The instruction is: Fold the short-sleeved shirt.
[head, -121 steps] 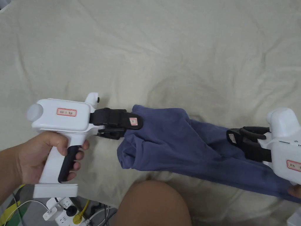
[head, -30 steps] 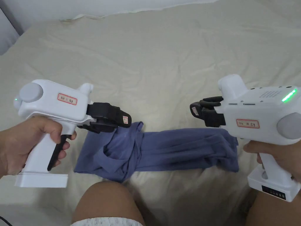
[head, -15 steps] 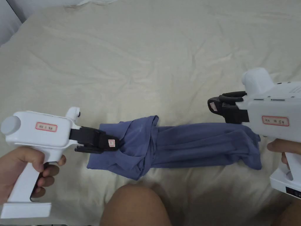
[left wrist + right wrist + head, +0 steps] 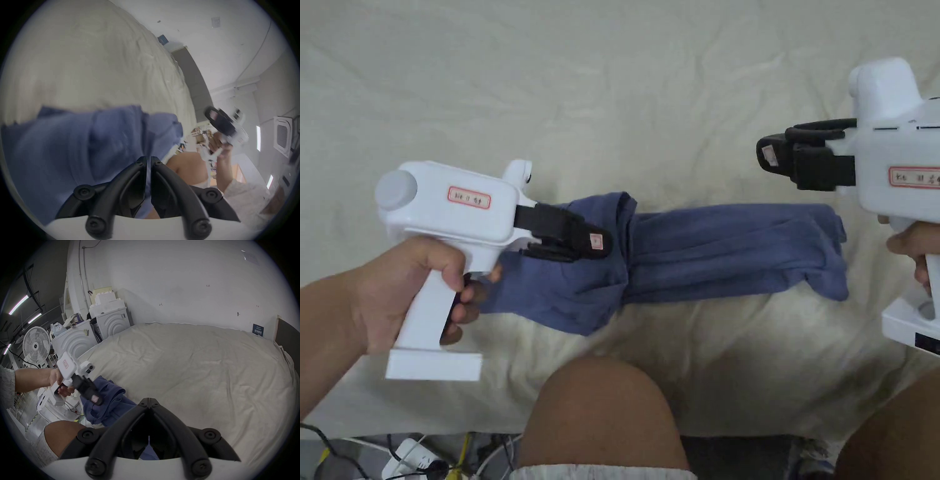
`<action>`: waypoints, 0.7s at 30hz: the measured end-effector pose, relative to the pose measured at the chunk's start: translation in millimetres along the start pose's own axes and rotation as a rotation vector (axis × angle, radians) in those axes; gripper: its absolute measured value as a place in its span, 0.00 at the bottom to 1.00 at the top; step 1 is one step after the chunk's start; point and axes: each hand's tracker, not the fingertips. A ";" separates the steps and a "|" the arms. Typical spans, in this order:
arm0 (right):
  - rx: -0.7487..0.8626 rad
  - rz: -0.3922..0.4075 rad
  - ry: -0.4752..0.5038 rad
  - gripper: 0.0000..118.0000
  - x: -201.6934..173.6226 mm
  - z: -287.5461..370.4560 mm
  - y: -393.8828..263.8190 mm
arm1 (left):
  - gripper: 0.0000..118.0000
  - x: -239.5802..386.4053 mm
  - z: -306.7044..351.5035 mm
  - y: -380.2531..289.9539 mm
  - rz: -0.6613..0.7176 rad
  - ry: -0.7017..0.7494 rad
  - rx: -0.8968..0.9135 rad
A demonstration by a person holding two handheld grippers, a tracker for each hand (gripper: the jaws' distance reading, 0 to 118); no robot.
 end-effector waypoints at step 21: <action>-0.096 0.090 0.152 0.00 -50.8 -82.7 15.8 | 0.08 -98.9 116.4 -40.1 0.063 0.136 0.145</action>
